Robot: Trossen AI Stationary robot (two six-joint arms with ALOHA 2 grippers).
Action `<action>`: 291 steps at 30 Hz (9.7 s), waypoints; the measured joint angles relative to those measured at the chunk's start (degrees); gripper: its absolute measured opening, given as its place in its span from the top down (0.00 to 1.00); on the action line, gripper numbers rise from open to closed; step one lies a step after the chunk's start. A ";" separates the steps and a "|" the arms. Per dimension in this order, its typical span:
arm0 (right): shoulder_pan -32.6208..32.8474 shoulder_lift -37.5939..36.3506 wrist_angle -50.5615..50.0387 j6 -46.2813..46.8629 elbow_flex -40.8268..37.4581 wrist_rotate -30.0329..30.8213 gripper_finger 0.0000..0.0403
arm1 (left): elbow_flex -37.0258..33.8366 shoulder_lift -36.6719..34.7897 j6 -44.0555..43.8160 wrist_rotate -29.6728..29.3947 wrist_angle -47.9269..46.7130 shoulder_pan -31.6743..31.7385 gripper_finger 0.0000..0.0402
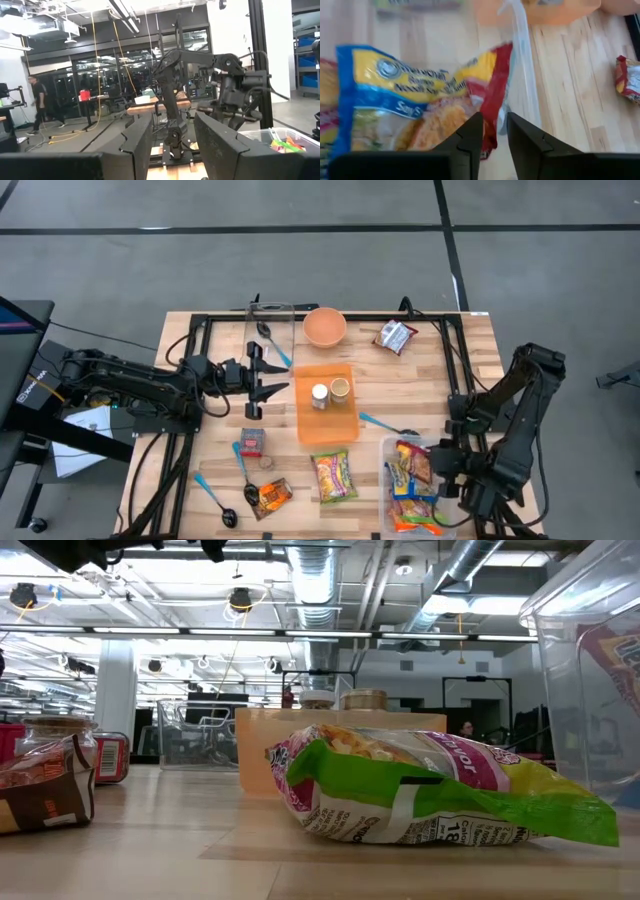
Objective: Pick & Place Food Item
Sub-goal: Put the red noodle pack into the transparent container
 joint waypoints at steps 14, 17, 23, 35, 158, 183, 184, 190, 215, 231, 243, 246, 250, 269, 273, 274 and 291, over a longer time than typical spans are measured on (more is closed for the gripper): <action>-0.13 0.00 -12.46 0.82 5.82 24.82 0.74 | 0.02 0.00 2.85 0.00 -2.70 0.00 0.65; -2.44 -0.07 -12.30 1.24 5.49 29.50 0.75 | 0.02 0.02 6.22 -0.02 -4.16 0.00 0.65; -10.72 -0.74 -12.19 1.69 5.41 38.11 0.75 | 0.04 0.00 15.64 -0.04 -1.47 0.00 0.65; -46.98 -11.26 -10.05 -1.38 5.41 35.31 0.64 | 0.04 -0.26 30.27 -6.78 10.90 0.00 0.65; -78.94 33.09 15.53 -31.78 2.31 13.20 0.74 | 0.00 -0.57 30.10 -22.12 8.65 0.22 0.65; -83.27 33.08 22.15 -34.91 -2.44 11.28 0.87 | 0.00 -0.55 30.12 -22.02 7.78 0.22 0.65; -83.27 33.08 22.13 -34.88 -2.44 11.44 0.92 | 0.00 -0.55 30.11 -21.77 7.76 0.22 0.65; -82.81 32.81 20.59 -34.03 -2.44 12.98 0.99 | 0.00 -0.55 30.10 -20.85 7.76 0.22 0.65; -56.21 -6.35 -3.24 -5.67 -2.46 15.75 1.00 | 0.00 -0.55 29.94 -20.83 7.65 0.22 0.65; -27.52 -14.97 -2.82 5.31 6.53 15.89 1.00 | 0.00 -0.55 29.90 -20.81 6.60 0.22 0.65; -10.33 -8.41 -2.50 -1.56 19.89 11.95 1.00 | 0.00 -0.55 29.90 -20.81 6.47 0.22 0.65; -8.55 -5.82 -2.48 0.33 22.65 9.31 1.00 | 0.00 -0.55 29.88 -20.81 6.47 0.22 0.65; -7.64 -2.51 -2.80 1.68 26.24 4.96 1.00 | 0.00 -0.55 29.51 -20.81 6.47 0.22 0.65; -12.86 3.78 -7.72 9.84 35.69 -6.27 1.00 | 0.00 -0.55 31.42 -18.89 7.42 0.22 0.65; -14.52 3.80 -7.99 16.34 35.84 -10.42 1.00 | 0.00 -0.57 31.99 -16.32 9.84 0.63 0.65; -14.92 3.80 -8.01 18.05 35.84 -11.75 1.00 | 0.00 -0.57 32.40 -15.62 10.32 0.80 0.65; -12.91 4.05 -6.92 49.06 35.84 -21.83 1.00 | 0.00 -0.57 34.90 -4.25 13.50 8.87 0.65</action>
